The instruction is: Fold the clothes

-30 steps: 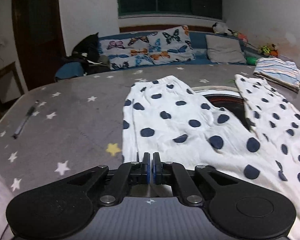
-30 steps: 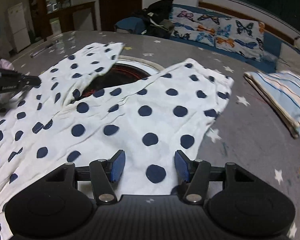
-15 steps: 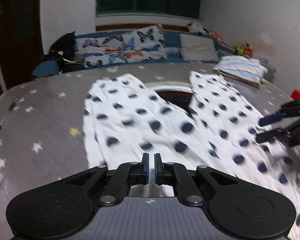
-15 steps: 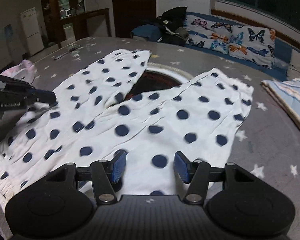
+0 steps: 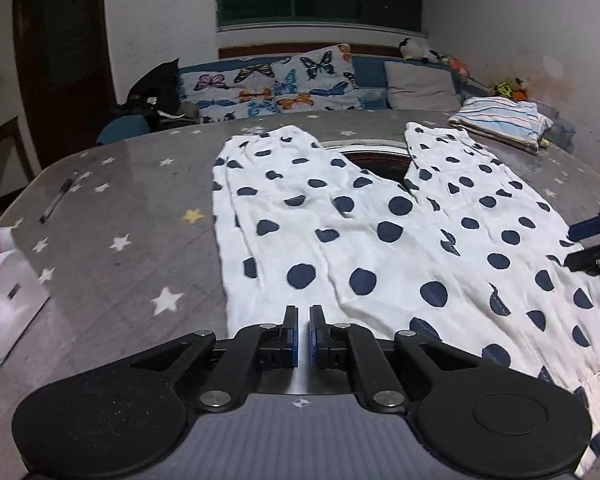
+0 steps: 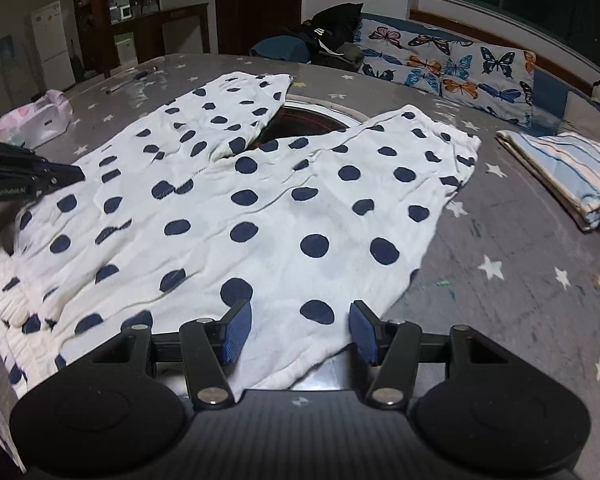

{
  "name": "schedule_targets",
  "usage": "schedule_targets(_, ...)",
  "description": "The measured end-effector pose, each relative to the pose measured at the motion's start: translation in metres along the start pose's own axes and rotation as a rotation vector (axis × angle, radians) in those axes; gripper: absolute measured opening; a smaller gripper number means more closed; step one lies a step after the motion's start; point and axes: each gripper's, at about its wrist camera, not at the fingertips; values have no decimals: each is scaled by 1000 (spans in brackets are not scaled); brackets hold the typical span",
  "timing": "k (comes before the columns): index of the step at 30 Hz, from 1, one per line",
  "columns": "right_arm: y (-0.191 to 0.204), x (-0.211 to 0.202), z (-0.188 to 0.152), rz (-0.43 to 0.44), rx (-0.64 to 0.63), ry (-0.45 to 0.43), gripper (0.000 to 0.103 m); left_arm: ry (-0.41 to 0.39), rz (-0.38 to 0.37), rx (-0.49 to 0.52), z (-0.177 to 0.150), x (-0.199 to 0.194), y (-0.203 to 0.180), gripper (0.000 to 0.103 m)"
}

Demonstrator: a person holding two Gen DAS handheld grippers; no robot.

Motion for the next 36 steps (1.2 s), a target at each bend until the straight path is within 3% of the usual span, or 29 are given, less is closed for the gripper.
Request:
schedule_targets(9, 39, -19, 6, 130, -61, -59, 55, -9, -89, 23, -9, -23, -25, 8)
schedule_targets(16, 42, -16, -17, 118, -49, -12, 55, 9, -66, 13, -31, -25, -26, 8)
schedule_targets(26, 45, -36, -39, 92, -56, -24, 56, 6, -53, -7, -41, -38, -21, 8)
schedule_targets(36, 34, -35, -15, 125, -26, -50, 56, 24, -78, 0, -33, -39, -16, 8)
Point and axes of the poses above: each gripper's, at about its wrist camera, not at the fingertips, and x roughly the way its jaws point, y to its left, z to its top, and after that the axes turned 2 degrees about -z, right-handed
